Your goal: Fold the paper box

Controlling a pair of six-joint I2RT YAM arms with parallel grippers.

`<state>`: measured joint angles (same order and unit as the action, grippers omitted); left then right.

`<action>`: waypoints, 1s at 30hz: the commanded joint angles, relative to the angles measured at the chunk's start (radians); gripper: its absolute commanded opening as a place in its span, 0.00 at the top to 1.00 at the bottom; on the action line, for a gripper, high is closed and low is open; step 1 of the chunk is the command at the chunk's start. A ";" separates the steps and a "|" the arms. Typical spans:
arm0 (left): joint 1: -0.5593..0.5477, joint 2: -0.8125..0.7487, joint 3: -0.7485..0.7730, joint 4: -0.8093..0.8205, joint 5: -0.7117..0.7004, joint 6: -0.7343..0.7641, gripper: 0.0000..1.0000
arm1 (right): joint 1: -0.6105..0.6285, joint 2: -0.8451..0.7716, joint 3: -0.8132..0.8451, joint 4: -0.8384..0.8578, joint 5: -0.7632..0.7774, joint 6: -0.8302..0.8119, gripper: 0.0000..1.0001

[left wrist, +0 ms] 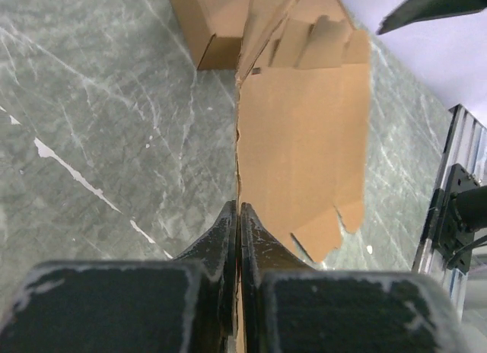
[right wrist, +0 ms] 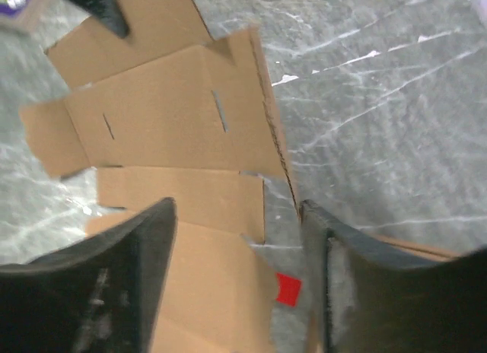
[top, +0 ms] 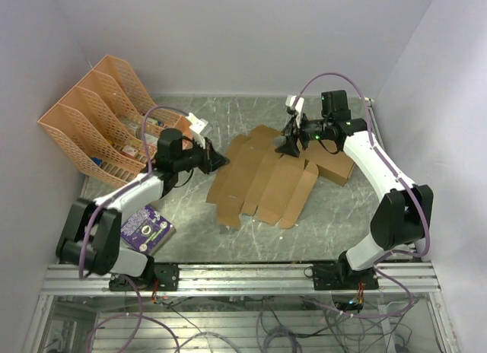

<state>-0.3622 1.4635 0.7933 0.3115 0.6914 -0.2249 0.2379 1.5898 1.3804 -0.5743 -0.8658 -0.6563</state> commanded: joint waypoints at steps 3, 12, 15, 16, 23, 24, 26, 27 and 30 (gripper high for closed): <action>0.010 -0.270 -0.184 0.247 -0.146 -0.173 0.93 | -0.077 -0.115 -0.044 0.159 -0.117 0.252 0.20; 0.017 -0.529 -0.411 0.592 -0.427 -0.471 0.93 | -0.315 -0.220 -0.233 0.489 -0.264 0.663 0.12; 0.020 -0.529 -0.417 0.671 -0.414 -0.537 0.93 | -0.347 -0.218 -0.323 0.626 -0.281 0.775 0.05; 0.020 -0.525 -0.418 0.704 -0.405 -0.559 0.93 | -0.347 -0.216 -0.362 0.688 -0.290 0.820 0.04; 0.023 -0.479 -0.477 0.980 -0.420 -0.711 0.93 | -0.337 -0.139 -0.485 0.984 -0.278 1.106 0.02; 0.023 -0.468 -0.493 1.029 -0.436 -0.734 0.93 | -0.337 -0.140 -0.500 1.026 -0.280 1.168 0.02; 0.024 -0.444 -0.513 1.116 -0.470 -0.771 0.93 | -0.335 -0.159 -0.557 1.179 -0.282 1.315 0.02; 0.023 -0.428 -0.517 1.160 -0.481 -0.784 0.93 | -0.331 -0.169 -0.584 1.313 -0.286 1.386 0.02; 0.023 -0.398 -0.514 1.225 -0.504 -0.814 0.93 | -0.306 -0.189 -0.626 1.504 -0.283 1.551 0.00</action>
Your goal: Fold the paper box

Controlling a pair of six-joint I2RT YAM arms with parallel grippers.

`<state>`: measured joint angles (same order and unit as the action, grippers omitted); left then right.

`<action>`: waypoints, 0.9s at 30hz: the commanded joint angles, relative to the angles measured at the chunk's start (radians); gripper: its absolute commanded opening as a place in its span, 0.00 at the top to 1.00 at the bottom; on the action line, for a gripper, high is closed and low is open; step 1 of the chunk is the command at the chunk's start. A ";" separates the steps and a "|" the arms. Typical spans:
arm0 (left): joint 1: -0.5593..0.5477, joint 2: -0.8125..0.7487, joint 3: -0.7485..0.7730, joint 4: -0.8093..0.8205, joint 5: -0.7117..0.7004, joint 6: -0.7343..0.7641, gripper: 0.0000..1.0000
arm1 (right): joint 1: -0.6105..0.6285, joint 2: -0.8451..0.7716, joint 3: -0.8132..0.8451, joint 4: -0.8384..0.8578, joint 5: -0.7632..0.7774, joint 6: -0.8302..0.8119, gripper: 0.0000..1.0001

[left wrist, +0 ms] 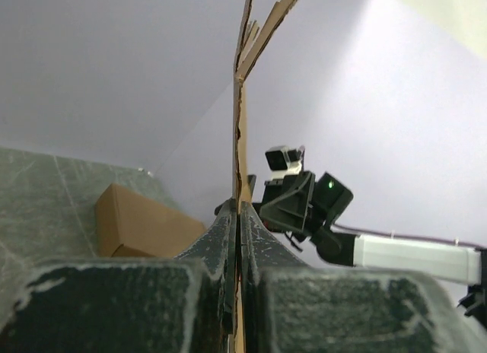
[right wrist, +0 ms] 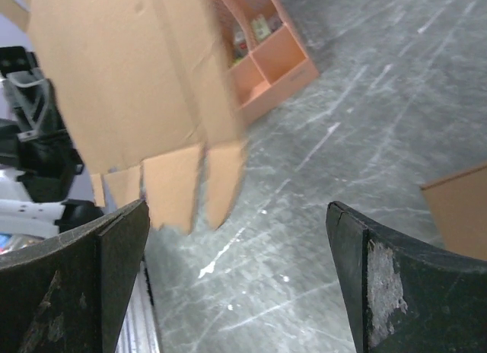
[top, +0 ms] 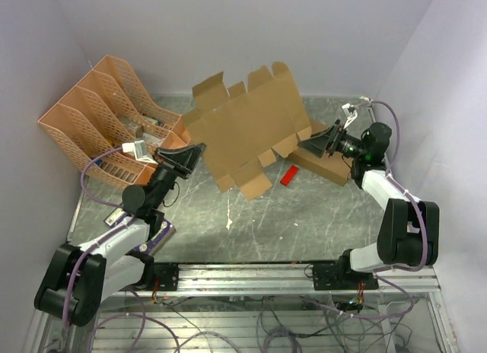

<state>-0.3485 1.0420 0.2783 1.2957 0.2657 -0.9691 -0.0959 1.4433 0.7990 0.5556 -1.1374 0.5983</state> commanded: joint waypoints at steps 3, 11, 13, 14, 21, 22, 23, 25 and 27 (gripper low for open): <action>0.009 0.049 0.012 0.303 -0.108 -0.098 0.93 | 0.076 -0.047 -0.040 0.421 0.019 0.366 0.00; 0.009 0.125 0.066 0.430 -0.128 -0.185 0.93 | 0.160 0.080 0.014 0.714 0.186 0.700 0.04; 0.008 0.125 0.078 0.430 -0.124 -0.182 0.93 | 0.179 0.092 0.040 0.729 0.231 0.725 0.06; 0.008 0.123 0.082 0.430 -0.128 -0.184 0.93 | 0.187 0.088 0.050 0.713 0.252 0.718 0.07; -0.001 0.126 0.105 0.430 -0.121 -0.198 0.93 | 0.232 0.109 0.113 0.644 0.373 0.764 0.20; -0.002 0.128 0.107 0.430 -0.120 -0.199 0.93 | 0.237 0.115 0.119 0.645 0.375 0.777 0.23; -0.003 0.127 0.105 0.430 -0.120 -0.199 0.93 | 0.241 0.122 0.126 0.649 0.379 0.791 0.26; -0.006 0.124 0.101 0.430 -0.122 -0.198 0.93 | 0.243 0.124 0.132 0.678 0.388 0.818 0.37; -0.007 0.123 0.098 0.429 -0.122 -0.196 0.93 | 0.243 0.119 0.133 0.694 0.396 0.834 0.47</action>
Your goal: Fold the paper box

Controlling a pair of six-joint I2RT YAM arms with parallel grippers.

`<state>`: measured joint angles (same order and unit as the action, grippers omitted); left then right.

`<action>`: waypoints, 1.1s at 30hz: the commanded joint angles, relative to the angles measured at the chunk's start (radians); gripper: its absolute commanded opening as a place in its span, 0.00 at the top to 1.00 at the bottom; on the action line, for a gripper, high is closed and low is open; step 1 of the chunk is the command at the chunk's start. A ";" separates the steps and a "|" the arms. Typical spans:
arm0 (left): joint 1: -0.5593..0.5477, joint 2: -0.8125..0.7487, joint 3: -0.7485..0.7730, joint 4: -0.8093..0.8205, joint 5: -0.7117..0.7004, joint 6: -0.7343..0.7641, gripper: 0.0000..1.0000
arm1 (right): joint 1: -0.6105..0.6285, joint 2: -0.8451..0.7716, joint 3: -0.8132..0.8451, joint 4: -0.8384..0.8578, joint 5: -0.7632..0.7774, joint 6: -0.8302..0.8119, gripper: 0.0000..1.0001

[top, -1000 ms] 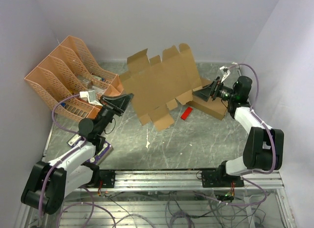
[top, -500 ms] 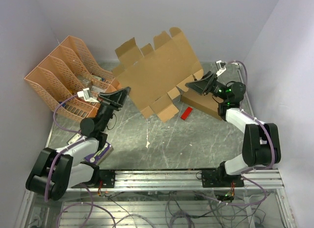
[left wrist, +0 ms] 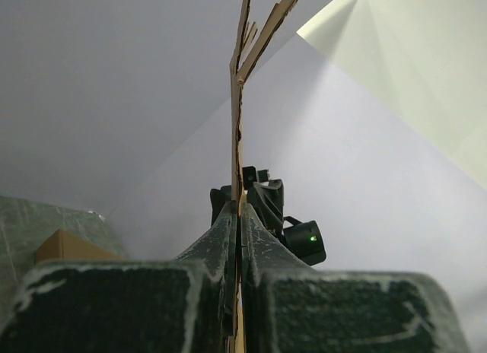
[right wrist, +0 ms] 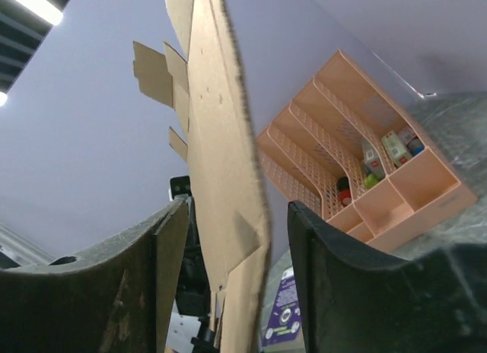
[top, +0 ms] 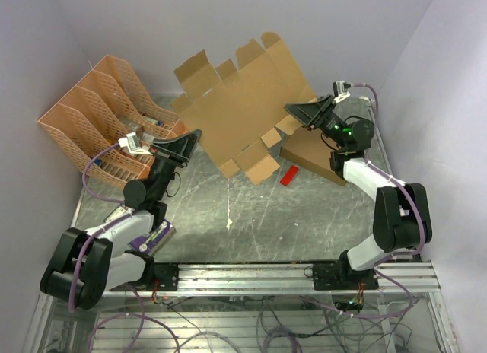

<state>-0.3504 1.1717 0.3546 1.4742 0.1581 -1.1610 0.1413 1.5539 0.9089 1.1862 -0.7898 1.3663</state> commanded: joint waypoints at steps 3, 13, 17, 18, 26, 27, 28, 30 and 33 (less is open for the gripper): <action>-0.008 0.001 0.021 0.250 -0.012 -0.006 0.93 | 0.004 0.001 0.028 0.076 0.056 0.079 0.61; -0.015 0.044 0.016 0.252 0.015 -0.004 0.93 | 0.004 0.001 0.037 0.087 0.046 0.065 0.97; -0.015 0.060 -0.001 0.250 0.017 0.006 0.89 | -0.015 -0.013 0.039 0.073 0.023 0.038 1.00; -0.013 0.061 -0.009 0.249 0.020 0.008 0.83 | -0.027 -0.017 0.042 0.063 0.010 0.027 1.00; 0.268 -0.003 -0.072 -0.086 0.386 -0.009 0.41 | -0.155 -0.066 0.164 -0.395 -0.253 -0.342 1.00; 0.303 -0.007 -0.075 -0.121 0.444 -0.009 0.40 | -0.158 -0.072 0.161 -0.437 -0.286 -0.389 1.00; 0.328 -0.009 -0.073 -0.149 0.497 -0.005 0.40 | -0.157 -0.077 0.149 -0.464 -0.316 -0.426 1.00; 0.387 -0.019 -0.065 -0.207 0.585 0.016 0.37 | -0.158 -0.083 0.116 -0.472 -0.383 -0.470 1.00; 0.433 -0.049 -0.033 -0.348 0.628 0.098 0.36 | -0.169 -0.095 0.057 -0.467 -0.455 -0.513 1.00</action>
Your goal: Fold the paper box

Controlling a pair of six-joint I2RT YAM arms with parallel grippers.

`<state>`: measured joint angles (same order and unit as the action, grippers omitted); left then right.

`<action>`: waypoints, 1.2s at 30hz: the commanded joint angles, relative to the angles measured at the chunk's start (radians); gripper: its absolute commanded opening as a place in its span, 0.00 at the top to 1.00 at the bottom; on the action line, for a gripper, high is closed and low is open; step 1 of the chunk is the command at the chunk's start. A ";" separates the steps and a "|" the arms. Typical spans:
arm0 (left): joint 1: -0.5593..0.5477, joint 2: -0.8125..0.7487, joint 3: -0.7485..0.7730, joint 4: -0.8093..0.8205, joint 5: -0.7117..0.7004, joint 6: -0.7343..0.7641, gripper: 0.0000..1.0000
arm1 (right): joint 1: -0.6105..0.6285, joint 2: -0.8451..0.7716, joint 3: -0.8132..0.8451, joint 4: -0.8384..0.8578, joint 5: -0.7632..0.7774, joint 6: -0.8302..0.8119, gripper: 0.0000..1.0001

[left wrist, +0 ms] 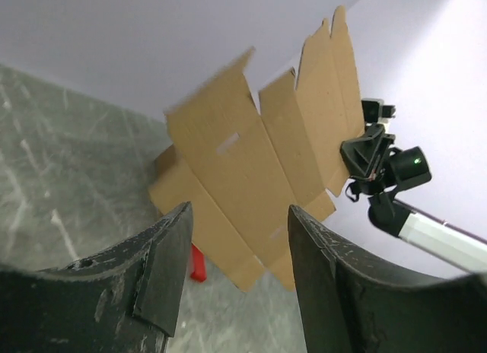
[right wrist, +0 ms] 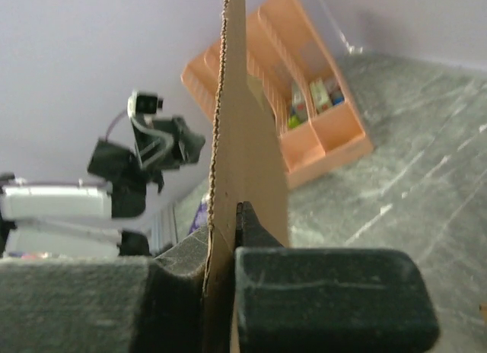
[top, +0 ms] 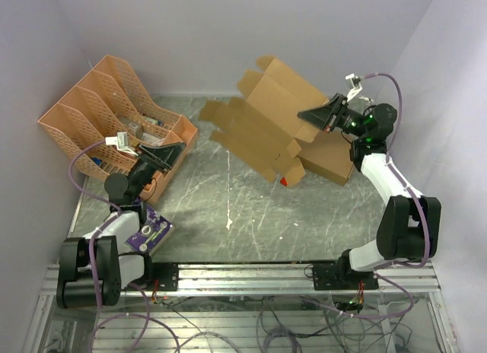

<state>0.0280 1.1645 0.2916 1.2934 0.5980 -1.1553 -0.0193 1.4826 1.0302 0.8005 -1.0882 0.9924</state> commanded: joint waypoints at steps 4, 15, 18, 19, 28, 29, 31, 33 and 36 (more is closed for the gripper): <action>0.064 -0.101 0.056 -0.351 0.143 0.258 0.35 | -0.011 -0.075 -0.074 -0.206 -0.172 -0.289 1.00; -0.128 -0.378 0.116 -0.728 -0.161 0.615 0.24 | -0.010 -0.064 -0.051 -0.409 -0.248 -0.542 1.00; -0.258 -0.403 0.141 -0.787 -0.258 0.717 0.22 | -0.010 -0.073 -0.037 -0.484 -0.241 -0.617 1.00; -0.281 -0.387 0.157 -0.800 -0.259 0.728 0.22 | -0.010 -0.074 -0.039 -0.486 -0.242 -0.623 1.00; -0.348 -0.028 0.399 -0.812 -0.087 0.592 0.37 | -0.007 -0.073 -0.043 -0.506 -0.244 -0.644 1.00; -0.362 -0.003 0.411 -0.795 -0.083 0.581 0.38 | -0.008 -0.072 -0.042 -0.507 -0.243 -0.643 1.00; -0.392 0.039 0.443 -0.811 -0.097 0.588 0.40 | -0.007 -0.069 -0.042 -0.506 -0.244 -0.641 1.00; -0.420 0.062 0.475 -0.866 -0.130 0.617 0.41 | -0.008 -0.067 -0.042 -0.506 -0.247 -0.641 1.00; -0.444 0.088 0.507 -0.917 -0.173 0.647 0.51 | -0.006 -0.066 -0.043 -0.503 -0.250 -0.640 1.00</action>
<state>-0.3851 1.2411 0.7300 0.4294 0.4637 -0.5449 -0.0250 1.4166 0.9630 0.3008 -1.3209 0.3672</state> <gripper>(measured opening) 0.533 0.013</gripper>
